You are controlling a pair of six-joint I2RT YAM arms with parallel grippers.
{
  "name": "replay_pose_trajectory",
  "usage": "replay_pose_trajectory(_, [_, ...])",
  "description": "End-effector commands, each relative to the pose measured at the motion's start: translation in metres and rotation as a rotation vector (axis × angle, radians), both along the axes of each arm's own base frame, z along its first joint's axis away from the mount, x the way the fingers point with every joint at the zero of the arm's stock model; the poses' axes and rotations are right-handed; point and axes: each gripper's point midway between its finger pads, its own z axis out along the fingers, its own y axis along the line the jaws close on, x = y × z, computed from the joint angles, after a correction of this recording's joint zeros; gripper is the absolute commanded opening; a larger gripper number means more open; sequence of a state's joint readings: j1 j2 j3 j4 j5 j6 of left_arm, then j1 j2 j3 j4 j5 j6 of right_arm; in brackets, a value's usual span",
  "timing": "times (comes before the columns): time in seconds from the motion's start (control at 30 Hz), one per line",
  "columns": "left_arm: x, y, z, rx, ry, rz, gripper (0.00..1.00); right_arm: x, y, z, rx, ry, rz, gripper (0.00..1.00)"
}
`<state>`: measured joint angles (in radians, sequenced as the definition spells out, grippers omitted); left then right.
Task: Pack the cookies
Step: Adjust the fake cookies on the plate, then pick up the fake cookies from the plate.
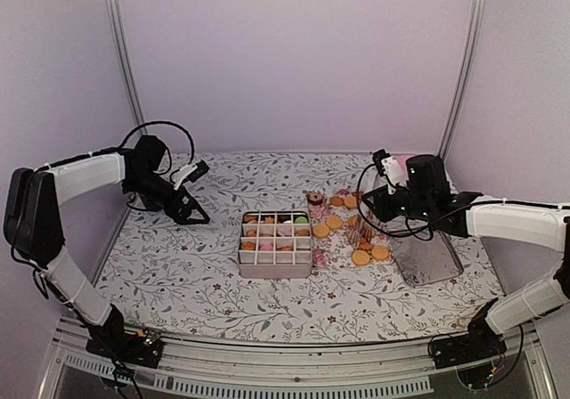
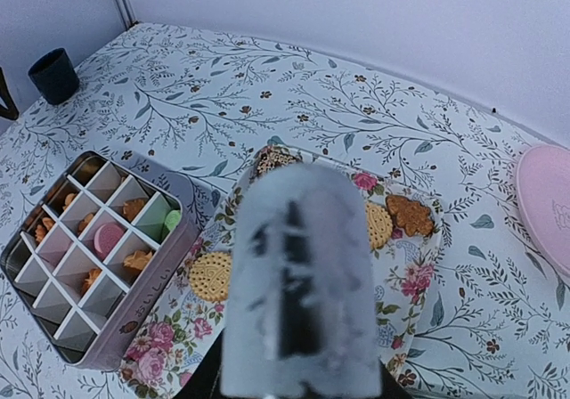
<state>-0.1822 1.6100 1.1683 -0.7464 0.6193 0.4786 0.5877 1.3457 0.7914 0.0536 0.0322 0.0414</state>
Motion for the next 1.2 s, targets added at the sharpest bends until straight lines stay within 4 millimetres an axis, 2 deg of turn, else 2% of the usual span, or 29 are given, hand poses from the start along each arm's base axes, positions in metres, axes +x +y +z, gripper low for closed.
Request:
replay_pose_trajectory(0.0, [0.003,0.001,0.009,-0.013,-0.018,-0.005,0.99,-0.002,-0.006,0.011,0.008,-0.033,-0.012,0.29])
replay_pose_trajectory(0.3, [0.002,0.001,0.01,-0.015,-0.02,-0.003,0.99,0.003,-0.006,0.039,0.023,-0.076,-0.025,0.0])
replay_pose_trajectory(0.47, [0.002,0.001,0.01,-0.015,-0.02,-0.002,0.99,0.005,-0.006,0.055,0.021,-0.109,-0.026,0.0])
replay_pose_trajectory(0.6, [0.002,0.0,0.01,-0.015,-0.018,-0.004,0.99,0.006,-0.009,0.056,0.013,-0.109,-0.037,0.0])
replay_pose_trajectory(0.63, [0.002,0.001,0.01,-0.016,-0.018,-0.003,0.99,0.006,-0.01,0.056,0.009,-0.107,-0.041,0.0])
replay_pose_trajectory(0.73, [0.002,0.001,0.01,-0.015,-0.017,-0.003,0.99,0.004,-0.014,0.053,-0.002,-0.102,-0.053,0.16])
replay_pose_trajectory(0.87, [0.002,0.0,0.009,-0.018,-0.016,-0.006,0.99,0.0,-0.021,0.052,-0.009,-0.108,-0.073,0.29])
replay_pose_trajectory(1.17, [0.001,-0.001,0.01,-0.022,-0.016,-0.008,0.99,-0.003,-0.034,0.046,-0.021,-0.108,-0.108,0.35])
